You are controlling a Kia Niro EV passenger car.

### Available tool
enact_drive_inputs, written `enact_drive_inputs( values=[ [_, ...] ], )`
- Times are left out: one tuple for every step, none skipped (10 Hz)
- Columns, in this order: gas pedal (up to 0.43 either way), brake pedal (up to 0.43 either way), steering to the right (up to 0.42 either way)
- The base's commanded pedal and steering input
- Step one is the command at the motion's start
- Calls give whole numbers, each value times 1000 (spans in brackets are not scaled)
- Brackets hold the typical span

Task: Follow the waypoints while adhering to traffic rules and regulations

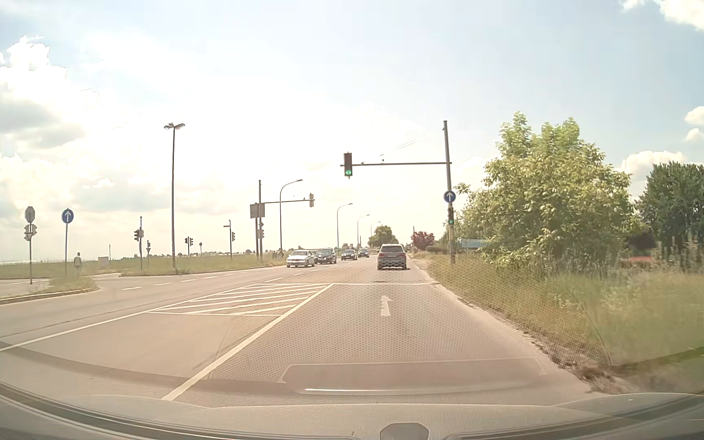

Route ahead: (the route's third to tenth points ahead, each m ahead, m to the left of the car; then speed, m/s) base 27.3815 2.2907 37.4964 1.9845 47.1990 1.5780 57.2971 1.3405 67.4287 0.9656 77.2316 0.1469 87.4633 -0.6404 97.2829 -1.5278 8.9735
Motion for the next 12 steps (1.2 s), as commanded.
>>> enact_drive_inputs(
  values=[
    [177,0,9],
    [177,0,9],
    [189,0,10],
    [197,0,11],
    [209,0,10],
    [209,0,10],
    [220,0,10],
    [220,0,9],
    [228,0,9],
    [228,0,8],
    [228,0,8],
    [228,0,8]
  ],
)
